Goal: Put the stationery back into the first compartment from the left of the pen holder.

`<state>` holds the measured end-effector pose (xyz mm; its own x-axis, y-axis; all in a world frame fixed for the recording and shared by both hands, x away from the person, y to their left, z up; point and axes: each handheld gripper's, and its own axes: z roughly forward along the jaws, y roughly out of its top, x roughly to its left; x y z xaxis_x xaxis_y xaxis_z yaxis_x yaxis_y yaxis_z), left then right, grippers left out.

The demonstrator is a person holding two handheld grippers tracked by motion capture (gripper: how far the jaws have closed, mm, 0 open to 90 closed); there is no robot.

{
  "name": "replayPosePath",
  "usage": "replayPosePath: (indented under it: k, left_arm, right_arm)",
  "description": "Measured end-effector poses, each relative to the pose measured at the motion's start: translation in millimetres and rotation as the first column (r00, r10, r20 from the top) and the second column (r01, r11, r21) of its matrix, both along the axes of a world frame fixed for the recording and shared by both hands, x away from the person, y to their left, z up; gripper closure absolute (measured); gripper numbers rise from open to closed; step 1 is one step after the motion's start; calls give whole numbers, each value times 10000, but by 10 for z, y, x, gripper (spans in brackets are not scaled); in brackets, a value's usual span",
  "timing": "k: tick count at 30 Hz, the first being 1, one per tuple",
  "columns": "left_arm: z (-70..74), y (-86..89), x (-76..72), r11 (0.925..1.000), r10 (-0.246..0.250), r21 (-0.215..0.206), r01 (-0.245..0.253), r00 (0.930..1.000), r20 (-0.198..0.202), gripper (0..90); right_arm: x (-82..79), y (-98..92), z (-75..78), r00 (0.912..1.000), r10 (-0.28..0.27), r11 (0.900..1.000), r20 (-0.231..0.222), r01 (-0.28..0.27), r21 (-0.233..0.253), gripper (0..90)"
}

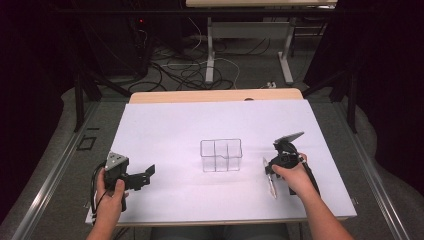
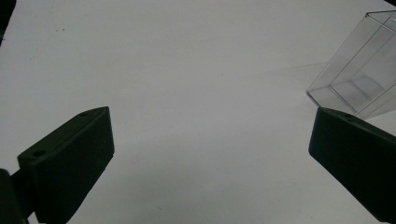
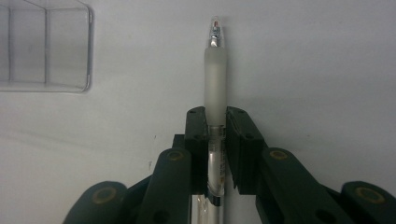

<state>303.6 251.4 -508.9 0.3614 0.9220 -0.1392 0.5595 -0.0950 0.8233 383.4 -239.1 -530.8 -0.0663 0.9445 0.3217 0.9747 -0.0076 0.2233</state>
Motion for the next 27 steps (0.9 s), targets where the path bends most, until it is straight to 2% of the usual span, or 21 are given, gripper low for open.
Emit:
replayPosePath:
  k: [2, 6, 8, 9, 11, 13, 15, 20, 25, 27]
  left_arm:
    - [-1, -1, 0, 10000, 4, 6, -4, 10000, -7, 2]
    - [0, -1, 0, 10000, 0, -5, 0, 10000, -6, 2]
    - [0, -1, 0, 10000, 1, 1, -1, 10000, -6, 1]
    - [0, 0, 0, 10000, -4, 6, 4, 10000, -9, 2]
    - [0, 1, 1, 10000, -1, 15, 1, 10000, -6, 2]
    - [-1, 1, 1, 10000, -2, 31, 3, 10000, -10, 2]
    - [-3, 2, 2, 10000, -19, 67, 19, 10000, -35, 1]
    - [-3, 0, 2, 10000, -42, 57, 42, 10000, -58, 2]
    - [-4, 2, 1, 10000, -39, 75, 39, 10000, -54, 2]
    - [-5, 0, 3, 10000, -35, 82, 36, 10000, -58, 2]
  right_arm:
    - [2, 9, 8, 9999, -129, 9997, 9, 129, 193, 797]
    - [-4, -18, 26, 9998, 177, 9998, 50, -177, -17, 797]
    - [-8, -16, 39, 9998, 140, 9999, 125, -141, 48, 796]
    - [-16, -19, 27, 9988, 81, 9990, 486, -102, 446, 797]
    - [-13, -9, 85, 9998, 141, 9998, 148, -143, 164, 797]
    - [-23, -10, 86, 9980, 136, 9985, 625, -169, 526, 797]
    - [-28, -10, 107, 9959, 158, 9971, 886, -223, 728, 797]
    - [-47, -14, 161, 9880, 132, 9950, 1536, -283, 962, 797]
    - [-75, -24, 220, 9736, 160, 9938, 2279, -405, 1032, 797]
    - [-88, -24, 239, 9620, 193, 9929, 2723, -503, 1074, 797]
